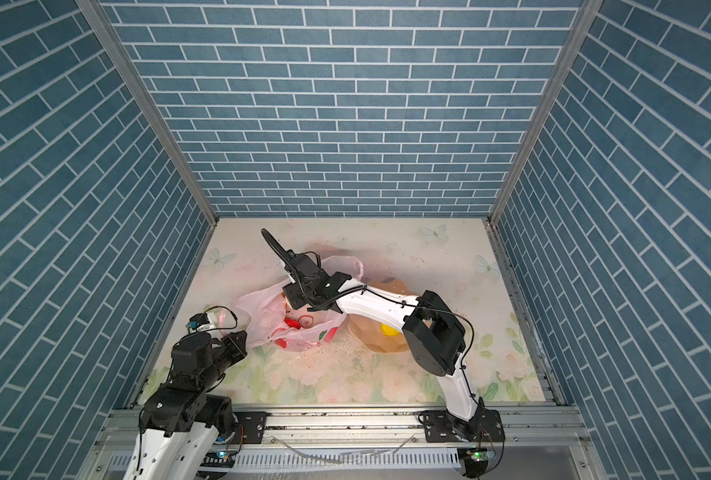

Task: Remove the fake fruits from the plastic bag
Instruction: 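Close the right gripper on the cream-coloured fake fruit in the bag, then lift the cream fruit out of the bag and carry it over the bowl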

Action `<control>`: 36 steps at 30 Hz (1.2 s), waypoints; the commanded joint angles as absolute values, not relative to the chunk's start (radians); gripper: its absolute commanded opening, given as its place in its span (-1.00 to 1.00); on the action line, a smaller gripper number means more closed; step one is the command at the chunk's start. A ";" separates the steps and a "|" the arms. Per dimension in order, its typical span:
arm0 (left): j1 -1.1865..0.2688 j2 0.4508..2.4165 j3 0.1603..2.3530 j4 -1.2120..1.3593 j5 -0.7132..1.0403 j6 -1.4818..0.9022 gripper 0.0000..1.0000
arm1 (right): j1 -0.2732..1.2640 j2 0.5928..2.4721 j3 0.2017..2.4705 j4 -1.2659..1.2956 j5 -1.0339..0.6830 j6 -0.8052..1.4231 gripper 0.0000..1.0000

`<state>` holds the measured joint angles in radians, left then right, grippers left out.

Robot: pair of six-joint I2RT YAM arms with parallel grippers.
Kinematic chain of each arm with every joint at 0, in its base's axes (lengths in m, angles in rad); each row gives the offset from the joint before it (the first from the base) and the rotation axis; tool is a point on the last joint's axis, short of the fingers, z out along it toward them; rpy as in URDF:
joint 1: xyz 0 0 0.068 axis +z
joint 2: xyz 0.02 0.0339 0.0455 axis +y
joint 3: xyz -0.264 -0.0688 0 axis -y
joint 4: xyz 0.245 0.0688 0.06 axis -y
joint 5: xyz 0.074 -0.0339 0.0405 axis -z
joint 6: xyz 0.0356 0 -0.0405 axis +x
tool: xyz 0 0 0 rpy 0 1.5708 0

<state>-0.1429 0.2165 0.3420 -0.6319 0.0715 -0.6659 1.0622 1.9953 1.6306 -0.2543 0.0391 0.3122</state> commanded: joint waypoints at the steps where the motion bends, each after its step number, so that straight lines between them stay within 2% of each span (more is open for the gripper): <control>1: -0.146 0.209 0.365 -0.636 0.063 -0.663 -0.71 | 1.072 1.930 1.594 -0.277 0.031 0.279 -0.61; 20: -0.146 0.211 0.351 -0.631 0.062 -0.664 -0.71 | 1.083 1.796 1.581 -0.352 0.032 0.284 -0.65; 36: -0.147 0.217 0.341 -0.622 0.067 -0.663 -0.71 | 1.079 1.782 1.754 -0.483 0.073 0.203 -0.68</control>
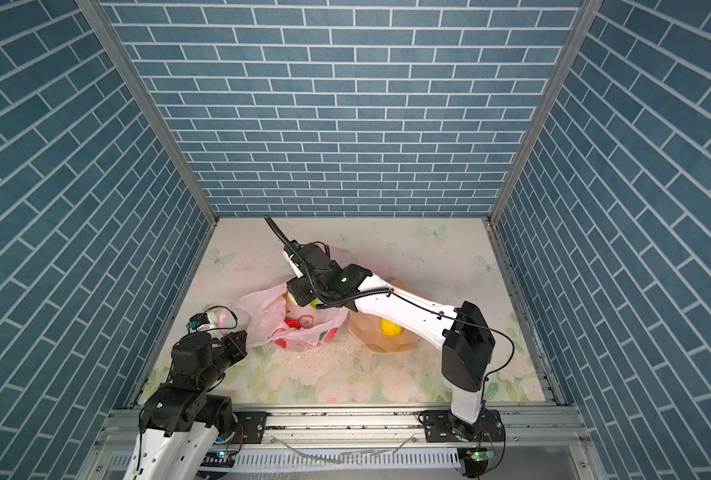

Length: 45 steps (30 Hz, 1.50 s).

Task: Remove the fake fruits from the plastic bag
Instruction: 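Lift the cream fruit out of the bag and carry it over the bowl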

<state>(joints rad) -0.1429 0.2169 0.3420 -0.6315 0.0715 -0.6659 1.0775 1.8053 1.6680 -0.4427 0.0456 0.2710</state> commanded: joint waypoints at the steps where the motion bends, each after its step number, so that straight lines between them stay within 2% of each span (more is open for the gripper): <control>1: -0.147 0.218 0.341 -0.623 0.067 -0.661 -0.71 | 1.077 1.787 1.771 -0.489 0.079 0.195 -0.68; 12: -0.146 0.219 0.344 -0.622 0.067 -0.657 -0.70 | 0.996 1.807 1.869 -0.544 0.108 0.151 -0.71; 20: -0.147 0.217 0.344 -0.625 0.069 -0.657 -0.71 | 0.888 1.756 1.832 -0.561 0.138 0.146 -0.73; 45: -0.147 0.228 0.344 -0.621 0.075 -0.652 -0.70 | 0.647 1.347 1.297 -0.530 0.301 0.230 -0.73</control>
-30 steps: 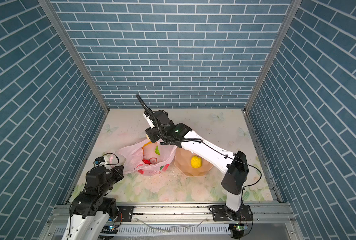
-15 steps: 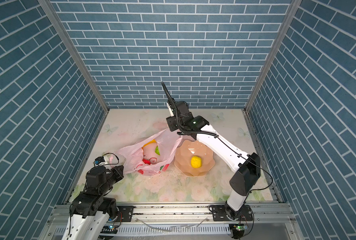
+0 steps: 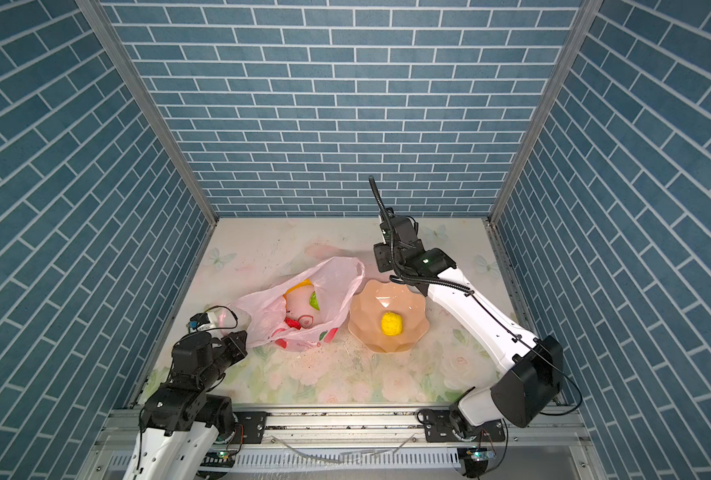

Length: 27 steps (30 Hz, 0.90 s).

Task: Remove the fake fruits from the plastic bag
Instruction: 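Lift the cream fruit out of the bag and carry it over the bowl, then lower the cream fruit into the peach bowl beside the yellow fruit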

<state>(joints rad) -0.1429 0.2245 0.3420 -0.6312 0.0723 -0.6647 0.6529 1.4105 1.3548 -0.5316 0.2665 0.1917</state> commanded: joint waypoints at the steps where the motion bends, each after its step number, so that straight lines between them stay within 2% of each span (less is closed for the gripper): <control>1: -0.147 0.230 0.344 -0.620 0.075 -0.653 -0.71 | 0.646 1.329 1.271 -0.535 0.307 0.243 -0.73; 13: -0.146 0.244 0.346 -0.619 0.076 -0.652 -0.70 | 0.646 1.188 0.947 -0.513 0.302 0.427 -0.73; 27: -0.147 0.250 0.344 -0.614 0.081 -0.650 -0.70 | 0.646 1.206 0.797 -0.435 0.272 0.510 -0.74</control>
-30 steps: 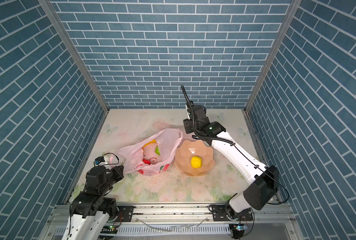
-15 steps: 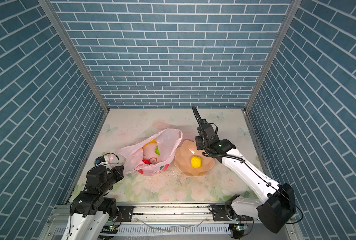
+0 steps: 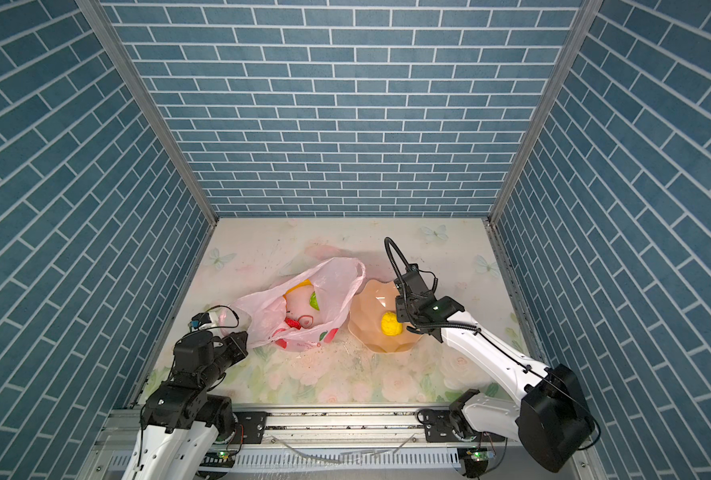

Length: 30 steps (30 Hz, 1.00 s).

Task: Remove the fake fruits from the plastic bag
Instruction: 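Lower the cream fruit into the peach bowl beside the yellow fruit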

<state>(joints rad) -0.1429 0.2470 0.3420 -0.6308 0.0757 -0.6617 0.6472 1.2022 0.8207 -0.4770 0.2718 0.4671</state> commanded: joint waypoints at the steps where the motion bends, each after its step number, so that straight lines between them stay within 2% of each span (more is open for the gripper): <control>1: -0.146 0.250 0.345 -0.615 0.081 -0.650 -0.71 | 0.647 1.213 0.794 -0.431 0.271 0.511 -0.74; 30: -0.146 0.251 0.344 -0.615 0.084 -0.650 -0.71 | 0.646 1.380 0.795 -0.294 0.210 0.514 -0.73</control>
<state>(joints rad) -0.1429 0.2481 0.3420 -0.6308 0.0799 -0.6617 0.6472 1.3632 0.8116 -0.3161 0.2131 0.4759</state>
